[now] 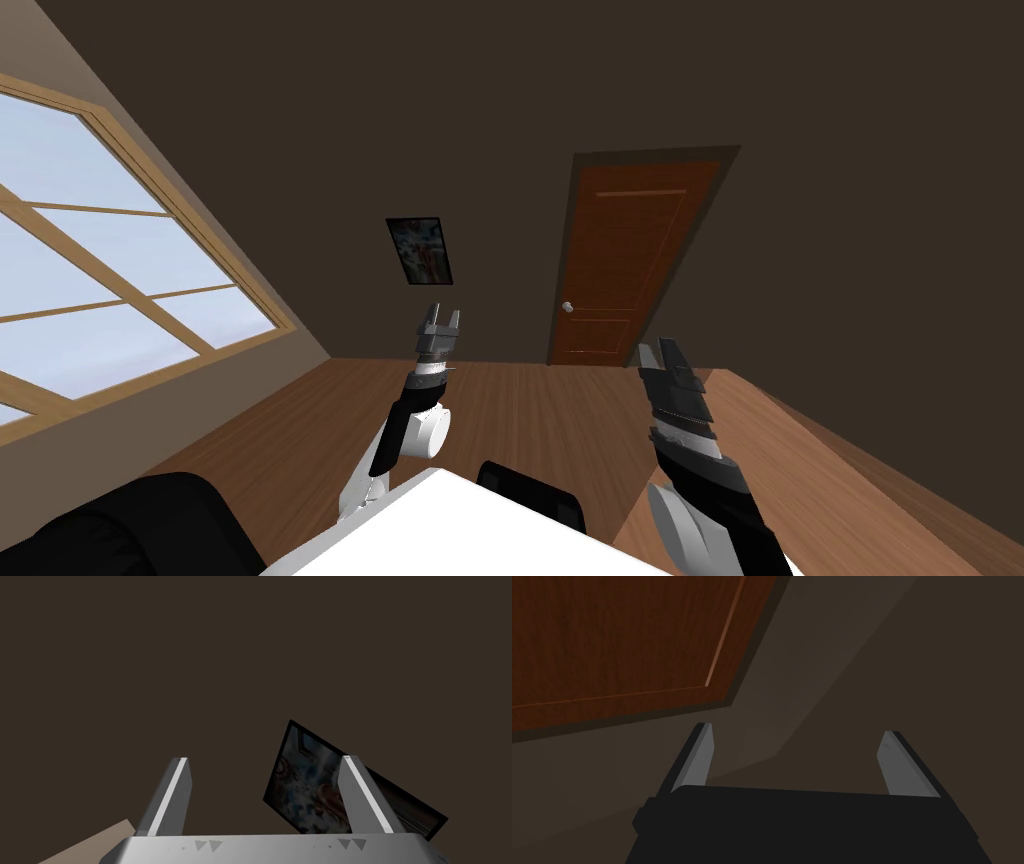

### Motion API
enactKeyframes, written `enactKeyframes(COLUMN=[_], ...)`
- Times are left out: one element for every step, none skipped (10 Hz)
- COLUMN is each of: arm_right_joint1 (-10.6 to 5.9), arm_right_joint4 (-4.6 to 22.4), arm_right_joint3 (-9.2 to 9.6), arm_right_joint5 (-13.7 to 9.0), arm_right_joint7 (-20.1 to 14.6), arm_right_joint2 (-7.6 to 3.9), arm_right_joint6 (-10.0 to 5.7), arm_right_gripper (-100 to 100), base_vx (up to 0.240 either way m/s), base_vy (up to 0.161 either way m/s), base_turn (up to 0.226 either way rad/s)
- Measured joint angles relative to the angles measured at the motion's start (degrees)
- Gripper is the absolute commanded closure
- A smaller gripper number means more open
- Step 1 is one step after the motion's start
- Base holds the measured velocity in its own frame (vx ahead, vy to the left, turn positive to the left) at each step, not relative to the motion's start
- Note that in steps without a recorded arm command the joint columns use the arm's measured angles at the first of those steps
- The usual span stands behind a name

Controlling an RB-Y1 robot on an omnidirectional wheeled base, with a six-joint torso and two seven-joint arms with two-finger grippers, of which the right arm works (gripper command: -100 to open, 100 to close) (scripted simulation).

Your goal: Pull the door open

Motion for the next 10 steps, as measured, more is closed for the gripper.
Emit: enactKeyframes(arm_right_joint1=[-0.59, -0.71, -1.13, -1.19, -1.7, -1.9, -2.37, -3.13, -3.45, -4.16], arm_right_joint4=[1.1, 2.1, 3.4, 4.2, 5.8, 6.8, 8.0, 9.5, 11.0, 12.8], arm_right_joint3=[-0.24, -0.41, -0.64, -0.73, -0.91, -1.15, -1.2, -1.36, -1.63, -1.95], arm_right_joint5=[0.3, 0.7, 1.0, 1.4, 1.8, 2.2, 2.7, 3.2, 3.5, 3.9], arm_right_joint7=[0.8, 1.6, 2.4, 3.2, 4.1, 5.0, 6.1, 7.1, 8.1, 9.1], arm_right_joint2=[-0.18, -0.42, -0.64, -0.81, -0.94, -1.21, -1.23, -1.3, -1.54, -1.72], arm_right_joint6=[-0.15, -0.41, -0.82, -1.05, -1.51, -1.86, -2.02, -2.14, -2.61, -3.15], arm_right_gripper=[-100, -100, -100, -100, -100, -100, -100, -100, -100, -100], base_vx=[0.08, 0.083, 0.102, 0.12, 0.113, 0.101, 0.1, 0.092, 0.096, 0.096], base_vy=[-0.004, -0.002, -0.016, -0.038, -0.035, -0.026, -0.02, -0.015, -0.009, -0.018], base_turn=[0.005, 0.001, 0.001, 0.001, 0.007, 0.002, 0.002, 0.004, 0.002, 0.002])
